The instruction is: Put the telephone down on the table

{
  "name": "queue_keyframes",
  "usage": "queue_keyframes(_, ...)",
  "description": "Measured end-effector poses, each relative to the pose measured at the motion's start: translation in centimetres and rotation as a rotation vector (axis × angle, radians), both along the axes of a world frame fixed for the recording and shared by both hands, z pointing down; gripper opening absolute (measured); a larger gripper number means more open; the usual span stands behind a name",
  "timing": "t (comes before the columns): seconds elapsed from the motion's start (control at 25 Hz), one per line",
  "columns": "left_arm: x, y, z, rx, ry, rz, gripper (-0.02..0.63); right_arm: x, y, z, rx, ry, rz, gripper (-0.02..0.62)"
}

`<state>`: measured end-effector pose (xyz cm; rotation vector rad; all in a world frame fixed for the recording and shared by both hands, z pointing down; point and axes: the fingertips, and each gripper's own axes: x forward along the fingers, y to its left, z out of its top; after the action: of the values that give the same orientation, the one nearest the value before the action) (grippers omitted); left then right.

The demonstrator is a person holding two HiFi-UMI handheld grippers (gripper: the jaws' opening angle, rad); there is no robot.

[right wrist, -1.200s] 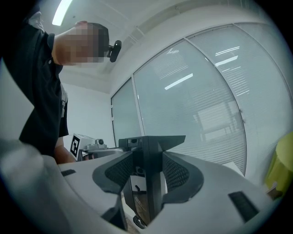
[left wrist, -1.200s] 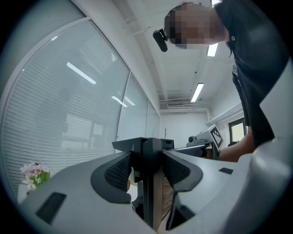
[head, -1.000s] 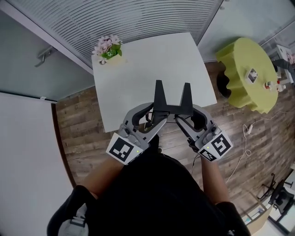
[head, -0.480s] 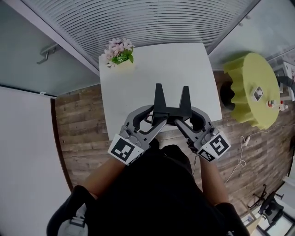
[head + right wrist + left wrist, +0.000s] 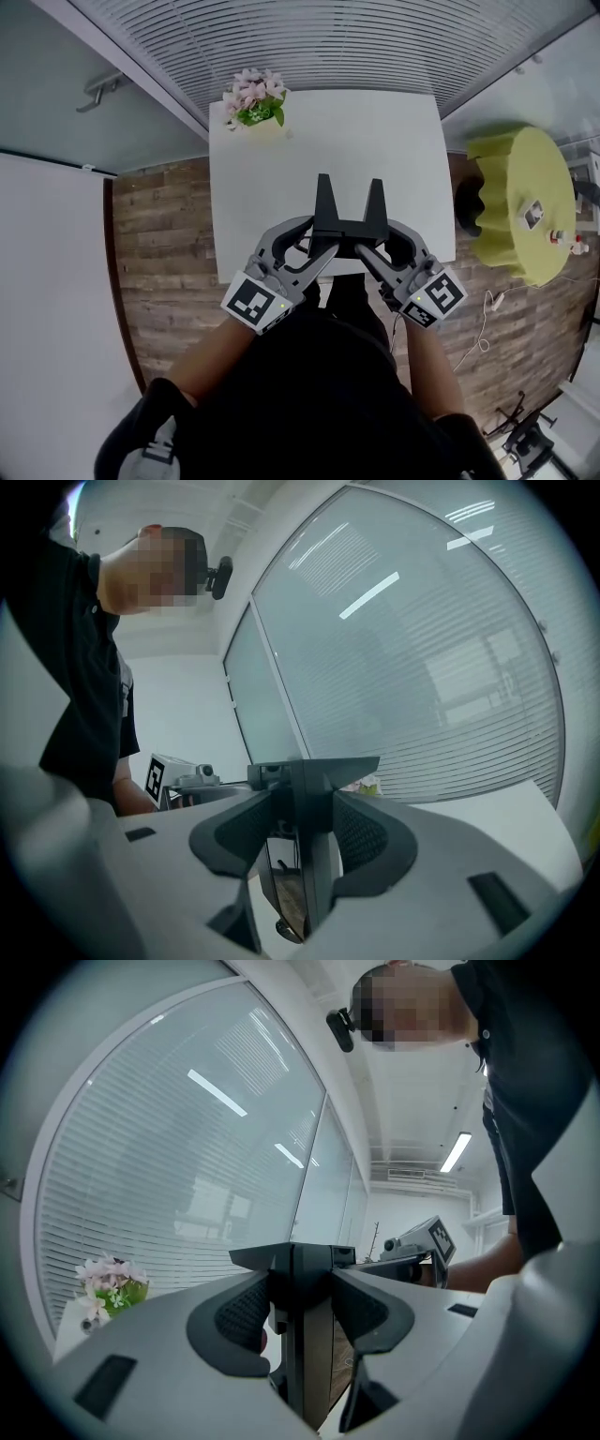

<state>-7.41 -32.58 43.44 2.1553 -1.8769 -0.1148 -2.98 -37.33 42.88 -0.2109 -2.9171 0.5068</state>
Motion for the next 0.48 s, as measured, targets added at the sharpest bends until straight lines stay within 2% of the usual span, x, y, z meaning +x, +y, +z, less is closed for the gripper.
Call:
queue_keyframes(0.12,-0.2,-0.8,1.4,-0.04,-0.003,-0.009,0.209,-0.5,-1.1,1.1,-0.022,0.014,-0.028,0.218)
queue_keyframes(0.28,-0.8,-2.9,2.5,-0.05,0.003,-0.04,0.209,-1.4,-3.3,2.7,-0.05,0.036,-0.07,0.218)
queue_keyframes(0.48,-1.6,-5.5,5.3,-0.1,0.033,-0.078,0.209,-2.4,-5.8,5.9,-0.102,0.087,-0.118,0.218)
